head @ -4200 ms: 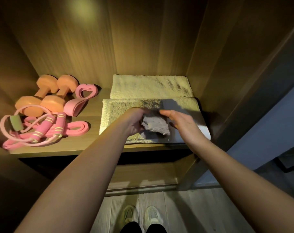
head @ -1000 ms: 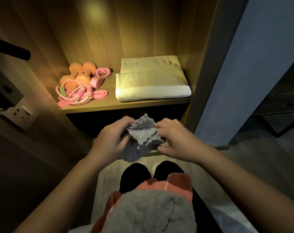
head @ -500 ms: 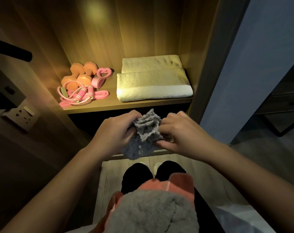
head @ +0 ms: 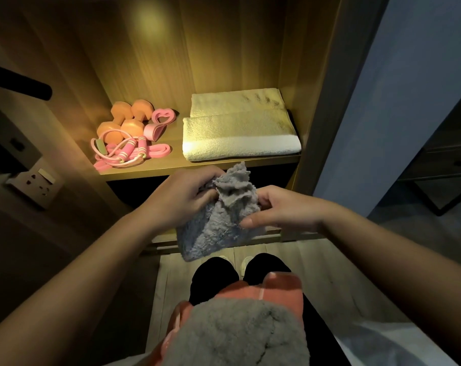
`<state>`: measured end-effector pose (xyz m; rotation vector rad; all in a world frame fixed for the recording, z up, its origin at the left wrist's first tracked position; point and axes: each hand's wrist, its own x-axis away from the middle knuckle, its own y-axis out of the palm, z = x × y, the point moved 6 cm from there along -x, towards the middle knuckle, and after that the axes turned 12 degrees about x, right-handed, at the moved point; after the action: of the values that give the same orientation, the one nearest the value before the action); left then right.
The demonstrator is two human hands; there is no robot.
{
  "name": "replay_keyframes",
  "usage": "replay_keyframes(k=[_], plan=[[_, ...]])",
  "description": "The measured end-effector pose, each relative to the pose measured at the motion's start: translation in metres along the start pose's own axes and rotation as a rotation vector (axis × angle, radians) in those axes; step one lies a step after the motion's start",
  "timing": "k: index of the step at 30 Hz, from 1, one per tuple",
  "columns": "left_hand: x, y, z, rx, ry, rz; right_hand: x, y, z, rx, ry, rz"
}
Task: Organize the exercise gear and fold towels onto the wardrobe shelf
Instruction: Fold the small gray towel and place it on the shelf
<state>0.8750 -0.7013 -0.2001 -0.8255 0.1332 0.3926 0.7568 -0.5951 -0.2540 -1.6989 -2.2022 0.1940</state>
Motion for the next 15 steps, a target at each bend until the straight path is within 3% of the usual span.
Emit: replay_keyframes(k=[2, 5, 7, 10, 15], plan=[[-0.005, -0.003, 0.003, -0.035, 0.024, -0.039, 0.001, 0.003, 0.008, -0.139, 0.086, -0.095], [-0.007, -0.001, 0.006, -0.089, 0.024, -0.092, 0.007, 0.002, 0.003, 0.01, 0.129, -0.267], [-0.009, 0.0, 0.007, -0.089, 0.021, -0.083, 0.009, 0.002, -0.006, -0.038, 0.094, -0.346], [-0.011, 0.002, 0.01, -0.086, 0.023, -0.114, 0.012, 0.006, -0.005, -0.12, 0.096, -0.411], [-0.009, 0.008, 0.011, -0.069, 0.024, -0.116, 0.016, -0.002, 0.001, 0.046, 0.155, -0.387]])
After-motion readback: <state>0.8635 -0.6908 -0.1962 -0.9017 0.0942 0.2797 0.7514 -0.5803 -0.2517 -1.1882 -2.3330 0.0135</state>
